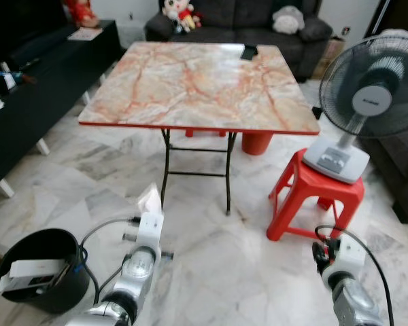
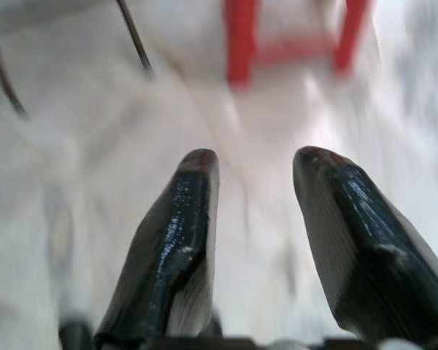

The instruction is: Picking trash to rubbish bin

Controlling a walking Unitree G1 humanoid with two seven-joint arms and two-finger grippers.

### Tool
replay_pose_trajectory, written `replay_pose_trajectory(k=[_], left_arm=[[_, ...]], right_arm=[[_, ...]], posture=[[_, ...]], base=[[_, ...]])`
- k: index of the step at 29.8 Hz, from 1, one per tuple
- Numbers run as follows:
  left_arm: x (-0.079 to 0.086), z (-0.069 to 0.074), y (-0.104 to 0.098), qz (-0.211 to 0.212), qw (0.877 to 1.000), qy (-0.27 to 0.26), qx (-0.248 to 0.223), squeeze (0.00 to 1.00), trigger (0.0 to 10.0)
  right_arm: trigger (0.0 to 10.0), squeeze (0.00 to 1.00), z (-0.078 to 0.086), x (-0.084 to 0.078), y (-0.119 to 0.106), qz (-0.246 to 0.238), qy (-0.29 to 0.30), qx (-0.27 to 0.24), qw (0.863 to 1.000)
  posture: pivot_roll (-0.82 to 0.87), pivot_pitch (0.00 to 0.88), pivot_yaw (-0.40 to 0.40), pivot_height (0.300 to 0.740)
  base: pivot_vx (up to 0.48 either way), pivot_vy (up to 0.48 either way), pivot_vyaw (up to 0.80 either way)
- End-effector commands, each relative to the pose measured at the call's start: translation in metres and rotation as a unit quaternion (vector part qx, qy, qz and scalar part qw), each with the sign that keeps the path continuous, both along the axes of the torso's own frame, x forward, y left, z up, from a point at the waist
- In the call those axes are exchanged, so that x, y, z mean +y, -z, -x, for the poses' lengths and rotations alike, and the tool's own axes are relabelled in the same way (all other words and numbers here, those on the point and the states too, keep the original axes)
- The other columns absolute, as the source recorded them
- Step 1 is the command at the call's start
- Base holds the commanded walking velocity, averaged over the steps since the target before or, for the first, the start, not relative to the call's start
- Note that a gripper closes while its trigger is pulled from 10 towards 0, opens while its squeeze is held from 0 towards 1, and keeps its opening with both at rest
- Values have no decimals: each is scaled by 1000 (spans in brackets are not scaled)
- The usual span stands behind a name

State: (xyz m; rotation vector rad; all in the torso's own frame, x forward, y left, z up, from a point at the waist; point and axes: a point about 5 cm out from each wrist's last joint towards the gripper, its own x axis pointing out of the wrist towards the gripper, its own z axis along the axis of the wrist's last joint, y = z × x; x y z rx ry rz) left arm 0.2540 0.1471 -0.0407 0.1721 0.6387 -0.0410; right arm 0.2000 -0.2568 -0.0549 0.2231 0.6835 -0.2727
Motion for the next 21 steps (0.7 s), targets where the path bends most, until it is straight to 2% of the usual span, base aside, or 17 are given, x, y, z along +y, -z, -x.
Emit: replay_pose_trajectory(k=[1,3,4,5,7,12,21], left_arm=[[3,11,9,-3,999,-1,34,0,10000],[5,24,19,-8,998,-1,62,0,10000],[5,24,19,-8,998,-1,62,0,10000],[6,38,27,-6,996,-2,86,0,10000],[5,47,33,-2,995,-3,102,0,10000],[4,56,38,0,992,-9,122,0,10000],[1,57,39,7,992,-13,127,0,10000]], right_arm=[[10000,0,9,2,7,-8,13,26,1000],[10000,0,22,2,14,-10,26,49,998],[10000,0,22,2,14,-10,26,49,998],[10000,0,35,1,20,-15,47,68,996],[10000,0,42,1,23,-25,54,72,996],[10000,0,43,4,25,-34,42,77,996],[10000,0,33,1,19,-20,36,71,997]], posture=[[-113,32,-52,740],[-113,32,-52,740],[-113,32,-52,740],[-110,31,-50,740],[-104,29,-51,740],[-106,19,-53,740],[-105,9,-59,740]], base=[[0,0,0],[0,0,0],[0,0,0],[0,0,0],[0,0,288],[0,0,750],[0,0,794]])
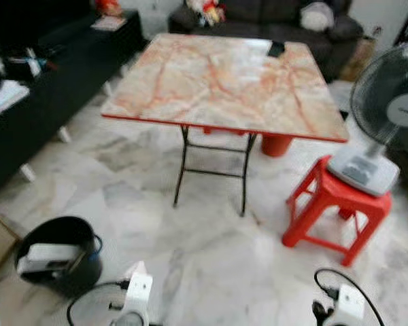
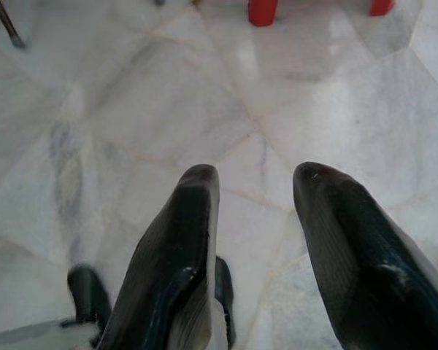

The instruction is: Picking trash to rubbish bin

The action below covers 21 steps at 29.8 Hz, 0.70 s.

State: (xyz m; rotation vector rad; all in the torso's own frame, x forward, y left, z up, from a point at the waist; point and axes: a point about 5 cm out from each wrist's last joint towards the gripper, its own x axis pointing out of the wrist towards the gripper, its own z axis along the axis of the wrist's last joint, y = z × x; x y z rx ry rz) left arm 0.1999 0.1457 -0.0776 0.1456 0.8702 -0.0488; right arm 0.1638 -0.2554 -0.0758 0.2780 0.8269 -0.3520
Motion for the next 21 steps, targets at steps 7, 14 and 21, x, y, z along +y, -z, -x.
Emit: replay_pose_trajectory(k=[7,14,21], left_arm=[[2,3,2,-3,1000,0,10,0,10000],[0,0,0,-2,1000,-1,6,0,10000],[1,-1,0,0,1000,-8,5,0,10000]], right_arm=[[10000,0,-2,-1,-1,5,-9,1,1000],[10000,0,-2,-1,-1,7,-10,1,1000],[10000,0,-4,0,-2,7,-17,0,1000]], posture=[[-104,8,-64,740],[-99,30,-78,740],[-100,40,-89,740]], base=[[0,0,794],[0,0,794],[0,0,794]])
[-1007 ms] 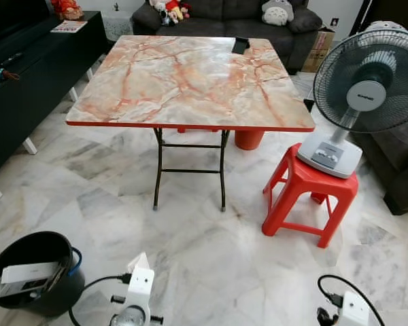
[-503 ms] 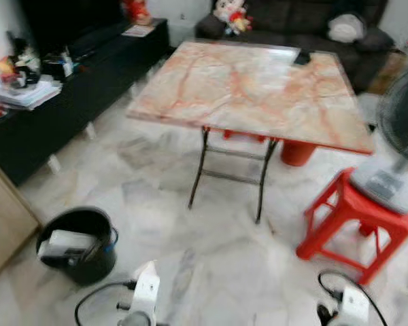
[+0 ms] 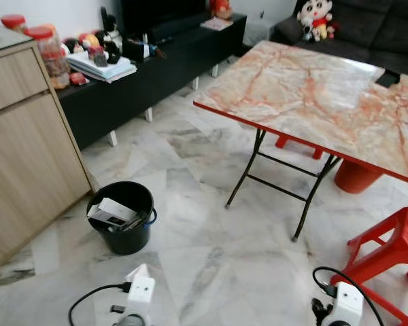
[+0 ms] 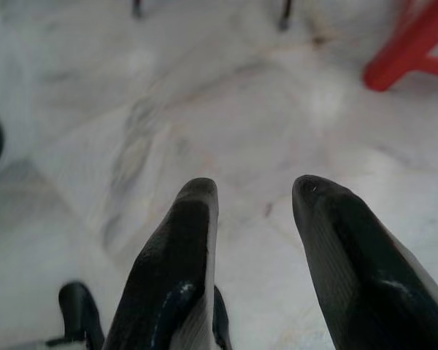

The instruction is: Picking trash to rubbish bin

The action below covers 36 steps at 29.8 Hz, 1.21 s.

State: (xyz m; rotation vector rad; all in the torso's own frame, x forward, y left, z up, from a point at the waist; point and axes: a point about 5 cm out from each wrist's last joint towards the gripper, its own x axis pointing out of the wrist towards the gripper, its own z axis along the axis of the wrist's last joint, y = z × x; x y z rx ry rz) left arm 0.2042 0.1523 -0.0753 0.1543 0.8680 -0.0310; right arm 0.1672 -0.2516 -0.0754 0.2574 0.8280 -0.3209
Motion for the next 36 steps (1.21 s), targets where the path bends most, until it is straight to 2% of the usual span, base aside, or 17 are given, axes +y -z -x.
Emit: replay_pose_trajectory(k=[1,8,13,31,36], left_arm=[[-6,3,2,7,1000,-2,7,0,10000],[-7,3,2,8,1000,-2,6,0,10000],[-6,2,1,-5,1000,3,6,0,10000],[-3,2,1,-7,1000,-5,4,0,10000],[-3,2,1,-7,1000,-7,4,0,10000]], right_arm=[[10000,0,-2,-4,-2,5,-1,0,1000],[10000,0,-3,-4,-2,6,-4,-1,1000],[10000,0,-4,-4,-3,1,3,-9,1000],[10000,0,-4,-5,-3,12,-6,-4,1000],[10000,0,-4,-6,-4,19,-8,-3,1000]], posture=[[-100,43,-90,740],[-104,49,-93,740],[-104,56,-96,740],[-100,63,-97,740],[-97,63,-99,740]], base=[[0,0,794],[0,0,754],[0,0,0],[292,0,0],[296,0,613]])
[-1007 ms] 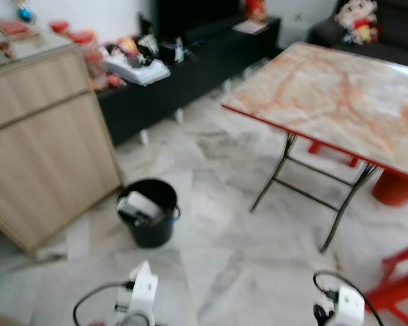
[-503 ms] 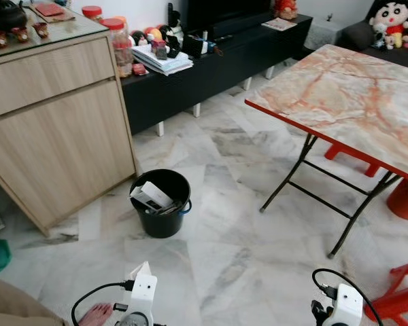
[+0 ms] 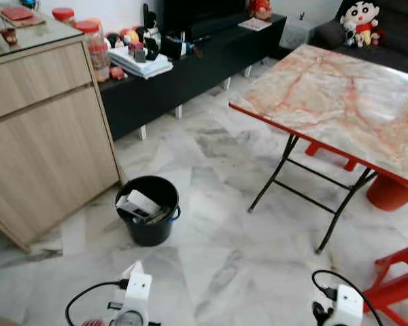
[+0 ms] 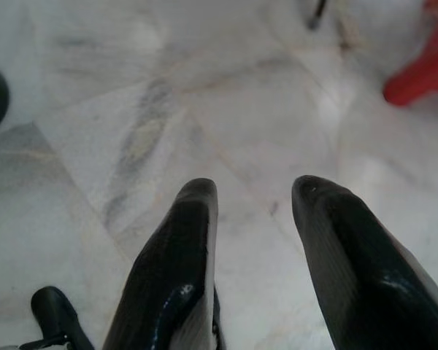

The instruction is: Picking trash to rubbish bin

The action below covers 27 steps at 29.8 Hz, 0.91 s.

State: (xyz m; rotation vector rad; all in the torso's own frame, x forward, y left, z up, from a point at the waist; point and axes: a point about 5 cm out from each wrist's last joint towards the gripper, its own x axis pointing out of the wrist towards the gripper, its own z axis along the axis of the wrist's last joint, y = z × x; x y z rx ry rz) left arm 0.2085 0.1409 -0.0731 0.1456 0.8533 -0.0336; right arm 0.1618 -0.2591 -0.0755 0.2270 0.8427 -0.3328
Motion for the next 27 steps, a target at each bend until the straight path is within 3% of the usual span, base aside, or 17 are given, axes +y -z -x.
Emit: replay_pose_trajectory(k=[1,9,14,27], left_arm=[[8,6,4,-11,1000,-8,11,0,10000],[8,6,3,-11,1000,-7,10,0,10000],[8,6,3,-11,1000,-6,10,0,10000],[10,6,3,-15,1000,-5,9,0,10000]], right_arm=[[10000,0,-10,2,-4,1,0,-15,1000],[10000,0,-10,-1,-5,8,2,-13,1000],[10000,0,-9,-2,-5,11,1,-11,1000],[10000,0,-10,1,-4,0,4,-13,1000]], posture=[[-97,63,-99,740],[-99,59,-94,740],[-100,52,-92,740],[-83,33,-77,740]], base=[[296,0,0],[297,0,0],[297,0,592],[297,0,0]])
